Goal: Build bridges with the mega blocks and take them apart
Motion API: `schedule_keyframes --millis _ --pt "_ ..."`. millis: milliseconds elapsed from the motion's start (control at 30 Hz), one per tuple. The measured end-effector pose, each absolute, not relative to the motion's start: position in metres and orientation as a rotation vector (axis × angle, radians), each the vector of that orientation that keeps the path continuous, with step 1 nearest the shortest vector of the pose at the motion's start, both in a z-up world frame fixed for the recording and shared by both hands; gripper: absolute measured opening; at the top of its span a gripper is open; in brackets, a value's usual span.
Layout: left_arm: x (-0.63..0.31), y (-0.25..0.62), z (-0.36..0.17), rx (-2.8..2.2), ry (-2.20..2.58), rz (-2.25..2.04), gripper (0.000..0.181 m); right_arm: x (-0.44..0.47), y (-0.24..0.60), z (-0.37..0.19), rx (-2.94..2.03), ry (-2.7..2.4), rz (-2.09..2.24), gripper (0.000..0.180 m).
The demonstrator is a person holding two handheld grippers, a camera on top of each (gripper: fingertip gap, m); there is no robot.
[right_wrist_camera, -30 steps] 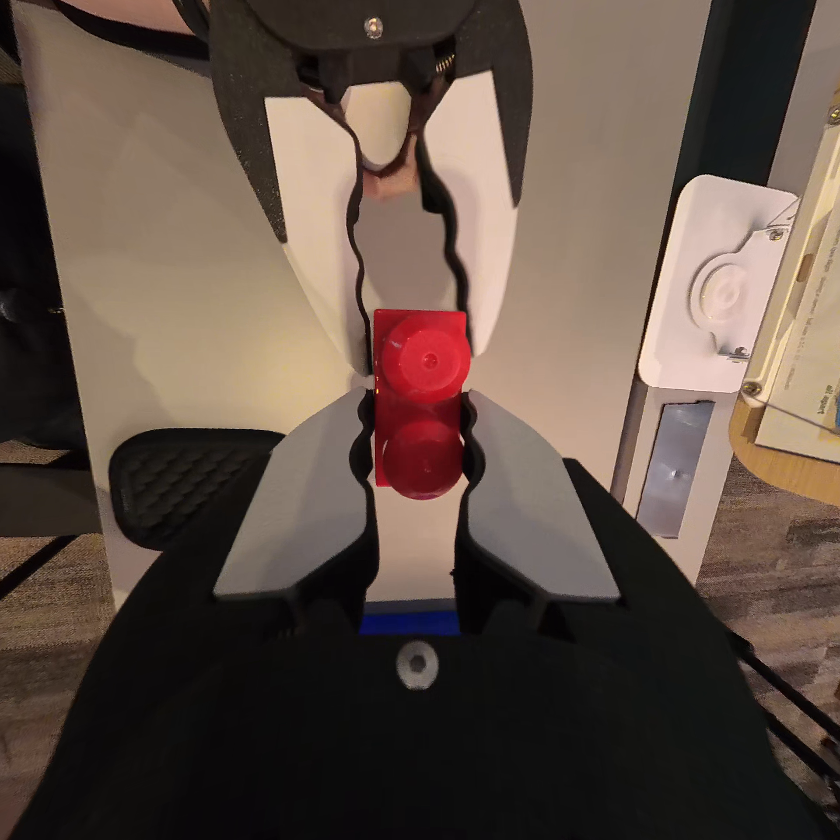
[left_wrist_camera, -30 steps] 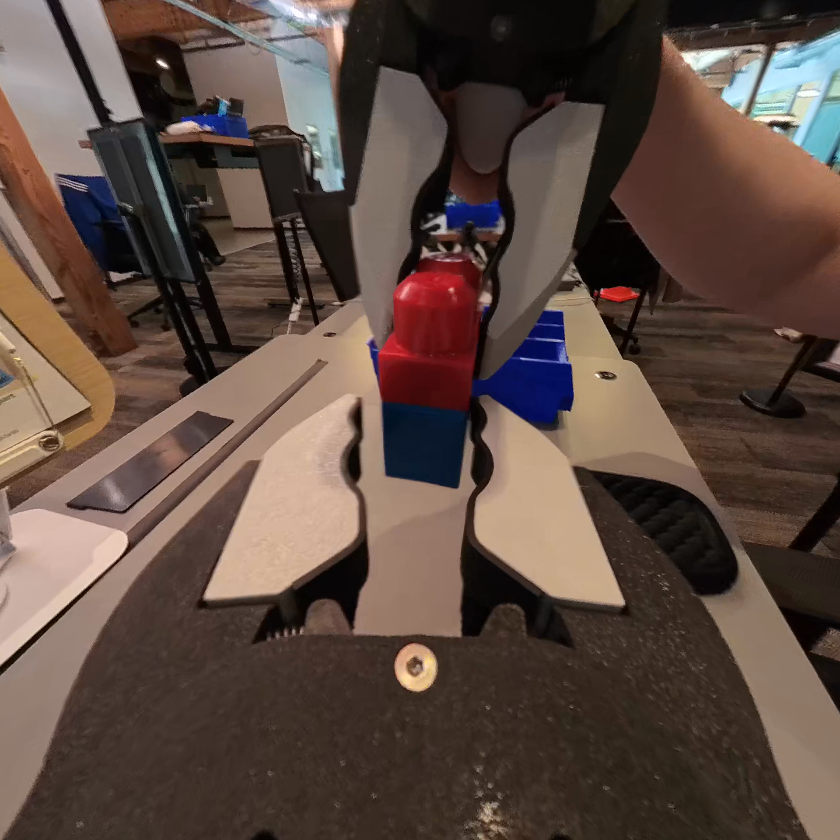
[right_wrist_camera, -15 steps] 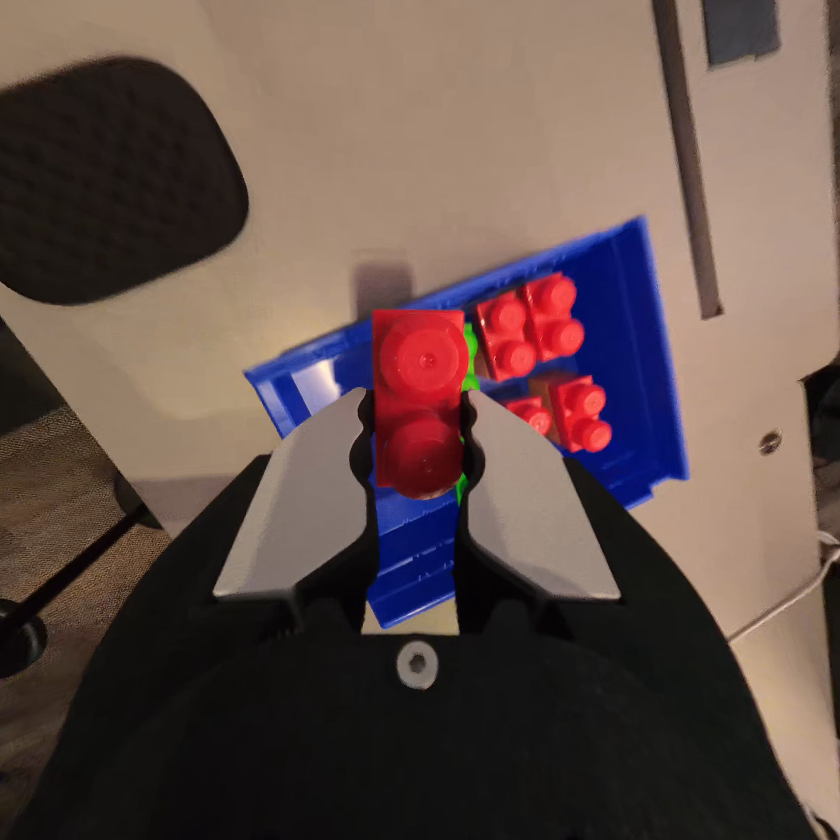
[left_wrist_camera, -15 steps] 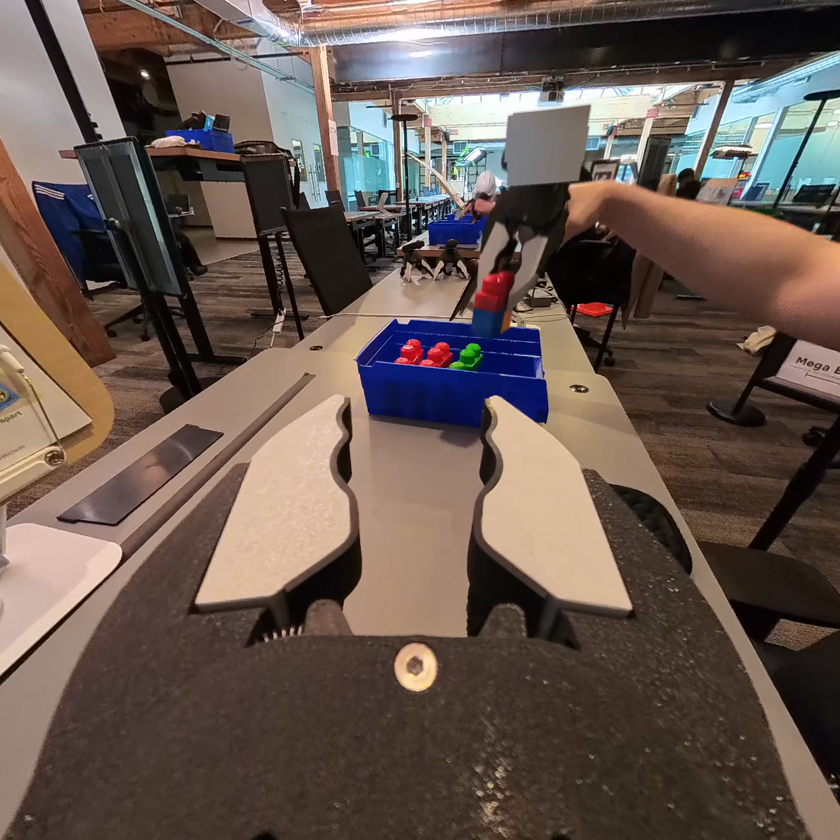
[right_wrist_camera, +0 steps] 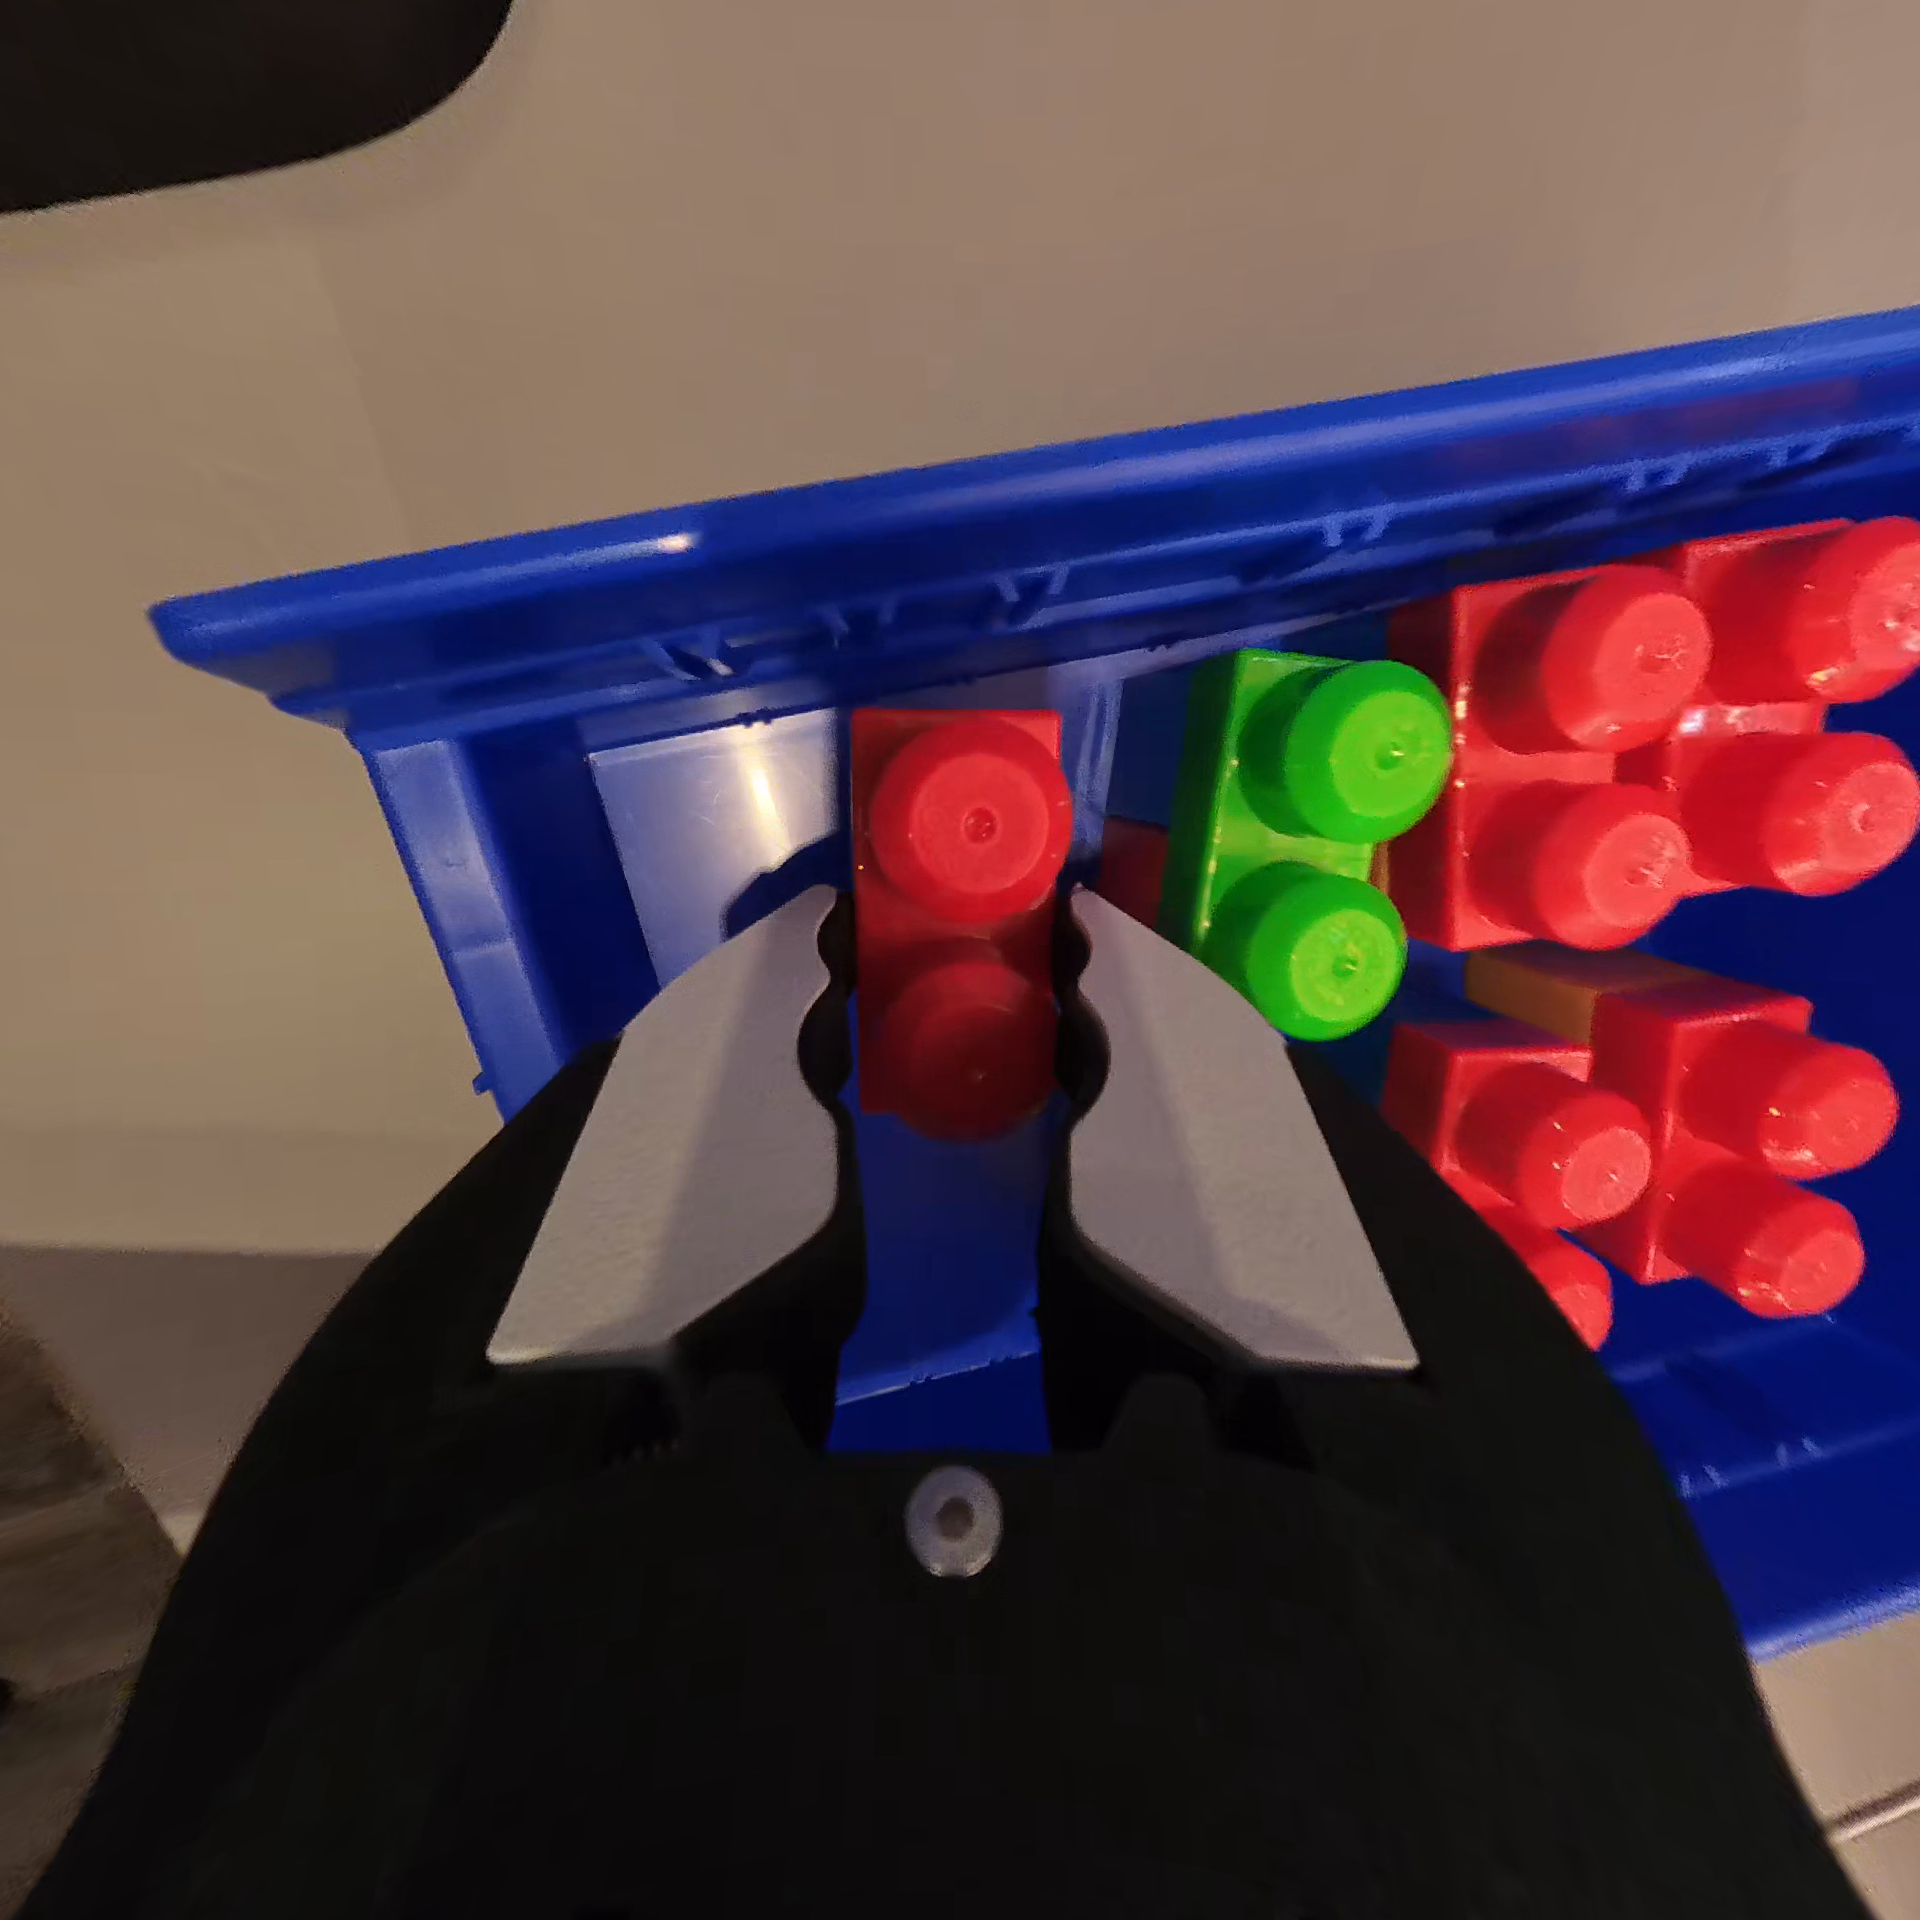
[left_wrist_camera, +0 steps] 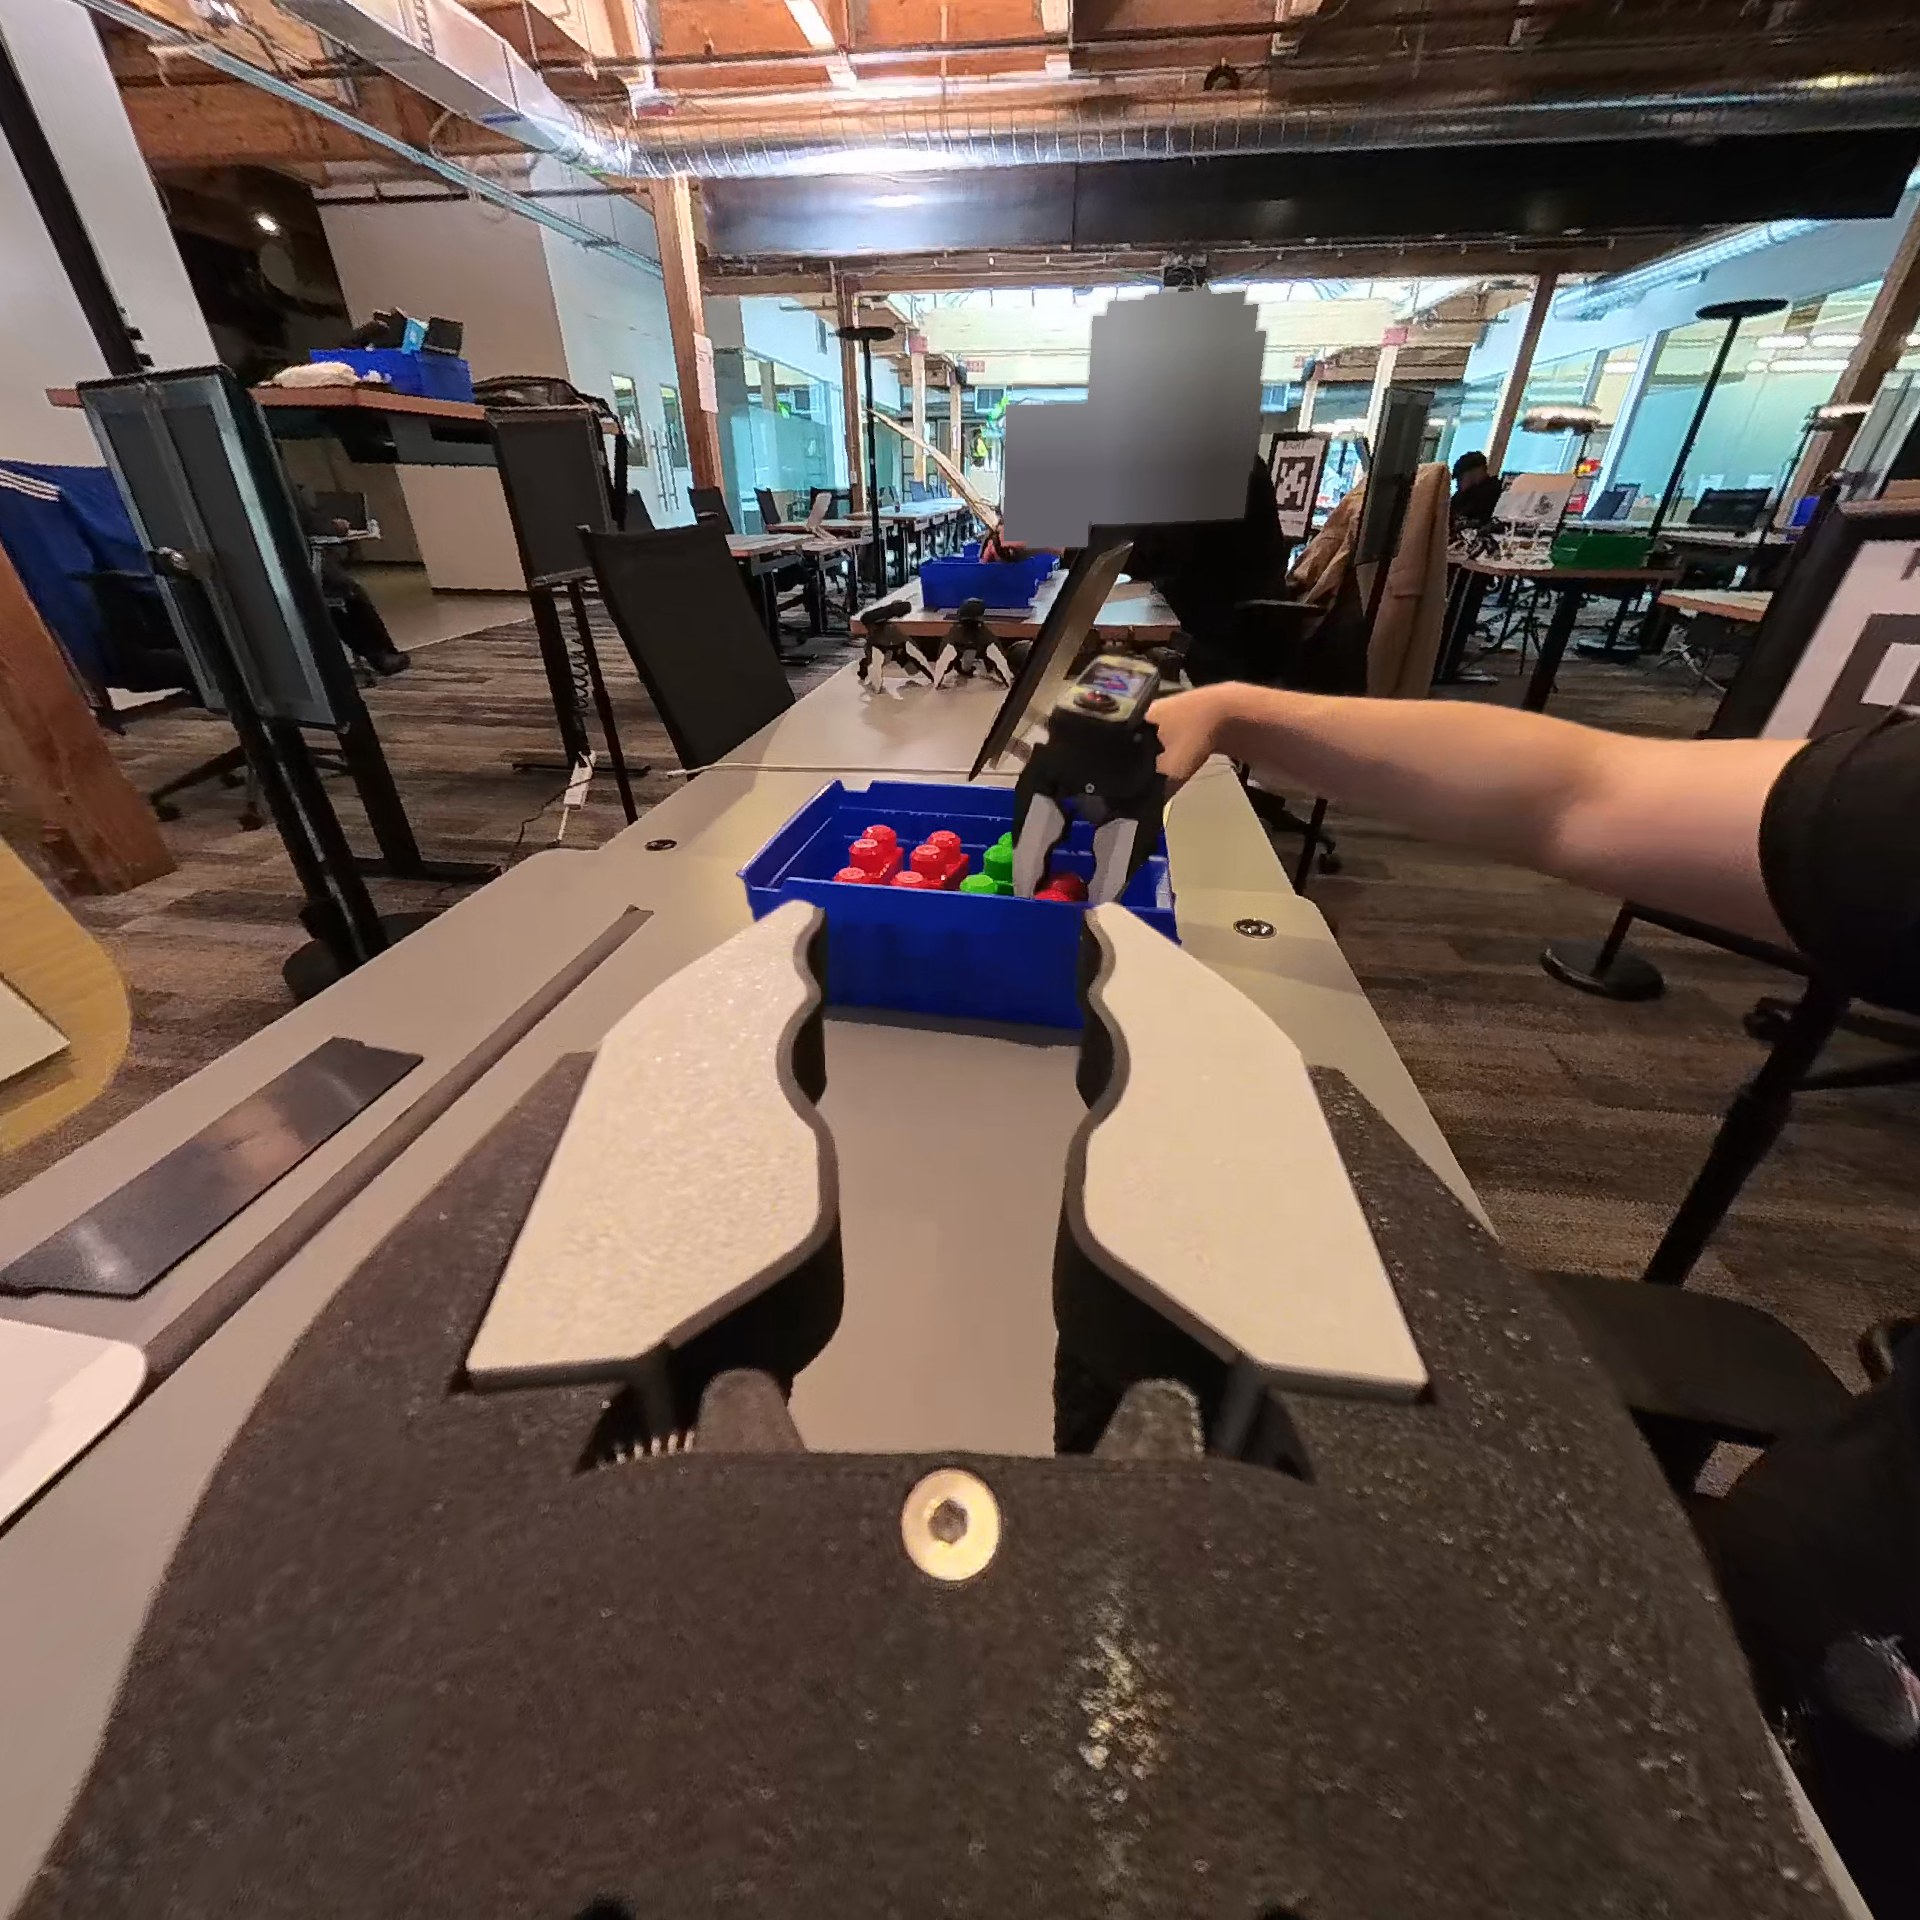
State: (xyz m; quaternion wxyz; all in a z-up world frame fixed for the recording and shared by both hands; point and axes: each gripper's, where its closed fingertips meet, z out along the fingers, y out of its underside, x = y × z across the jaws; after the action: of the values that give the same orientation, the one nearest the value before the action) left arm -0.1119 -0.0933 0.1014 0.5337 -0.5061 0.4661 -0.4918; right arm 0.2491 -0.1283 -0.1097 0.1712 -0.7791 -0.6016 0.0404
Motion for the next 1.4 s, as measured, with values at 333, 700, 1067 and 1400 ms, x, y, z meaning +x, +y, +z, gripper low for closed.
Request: schedule_keyframes --millis 333,700,1067,1400 --pt "-0.1 -0.097 0.083 -1.25 1.18 -1.149 0.045 0.249 -0.129 -0.118 -2.226 -1.735 0.179 0.038" --pt "-0.127 -0.091 0.123 -1.164 1.059 -1.128 0.045 0.21 -0.114 0.063 -1.951 -1.464 -0.053 0.054" --pt "-0.241 0.021 0.118 -1.46 0.561 -0.123 0.041 -0.026 -0.057 0.162 -1.233 -0.838 0.539 0.076" --pt "-0.321 0.047 0.111 -1.586 0.348 0.232 0.041 -0.094 0.041 0.131 -1.4 -0.57 0.518 0.068"
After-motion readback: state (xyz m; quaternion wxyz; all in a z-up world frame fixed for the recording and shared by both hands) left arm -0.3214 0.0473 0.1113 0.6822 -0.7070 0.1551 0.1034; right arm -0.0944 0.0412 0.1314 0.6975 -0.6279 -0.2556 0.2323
